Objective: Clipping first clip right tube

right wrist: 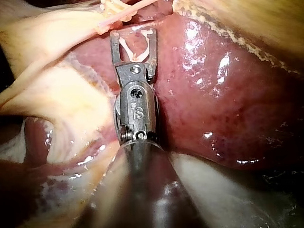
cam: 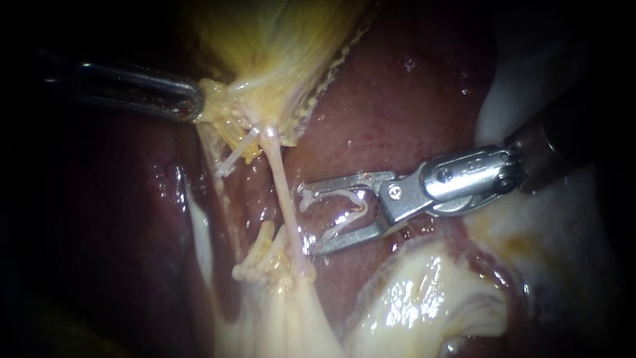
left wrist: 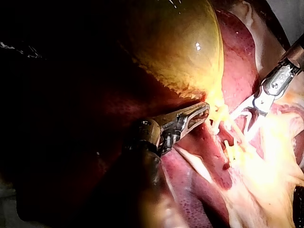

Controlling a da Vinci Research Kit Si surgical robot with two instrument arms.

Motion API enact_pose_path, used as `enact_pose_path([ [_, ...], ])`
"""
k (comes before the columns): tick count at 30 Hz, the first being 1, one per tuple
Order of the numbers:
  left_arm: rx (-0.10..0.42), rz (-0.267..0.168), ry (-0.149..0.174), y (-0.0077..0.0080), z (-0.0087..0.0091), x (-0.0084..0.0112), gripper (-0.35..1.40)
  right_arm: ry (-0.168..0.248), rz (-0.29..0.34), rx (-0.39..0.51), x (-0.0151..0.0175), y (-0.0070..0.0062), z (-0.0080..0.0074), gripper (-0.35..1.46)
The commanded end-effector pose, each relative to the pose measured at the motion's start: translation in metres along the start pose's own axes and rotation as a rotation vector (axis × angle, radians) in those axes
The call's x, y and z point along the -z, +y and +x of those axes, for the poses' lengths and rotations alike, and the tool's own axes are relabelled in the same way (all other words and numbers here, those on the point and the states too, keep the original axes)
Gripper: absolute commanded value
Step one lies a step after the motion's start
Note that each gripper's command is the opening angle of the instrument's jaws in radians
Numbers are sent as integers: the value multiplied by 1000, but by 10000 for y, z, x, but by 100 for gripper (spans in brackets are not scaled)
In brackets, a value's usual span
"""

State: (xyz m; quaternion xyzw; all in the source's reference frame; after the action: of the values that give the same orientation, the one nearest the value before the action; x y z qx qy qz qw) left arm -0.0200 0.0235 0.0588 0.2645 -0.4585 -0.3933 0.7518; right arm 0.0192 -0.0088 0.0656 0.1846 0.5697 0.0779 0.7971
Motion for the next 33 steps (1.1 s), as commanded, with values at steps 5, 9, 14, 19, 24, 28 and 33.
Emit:
enact_pose_path([
  [5,-1,0,0,0,0,0,-35,1,4,0,7,-4,1,50],
  [9,-1,0,0,2,1,0,-35,3,8,5,14,-9,6,50],
  [14,-2,0,0,3,2,0,-35,-4,11,-95,21,-16,20,50],
  [19,-2,0,0,3,2,0,-35,-12,13,-205,24,-21,33,50],
  [24,-2,-1,0,3,3,-1,-35,-27,67,-307,27,-27,43,49],
  [28,-2,-1,0,3,3,-1,-35,-39,98,-368,29,-35,50,48],
  [33,-2,-1,0,3,3,-1,-35,-55,115,-416,28,-43,54,48],
])
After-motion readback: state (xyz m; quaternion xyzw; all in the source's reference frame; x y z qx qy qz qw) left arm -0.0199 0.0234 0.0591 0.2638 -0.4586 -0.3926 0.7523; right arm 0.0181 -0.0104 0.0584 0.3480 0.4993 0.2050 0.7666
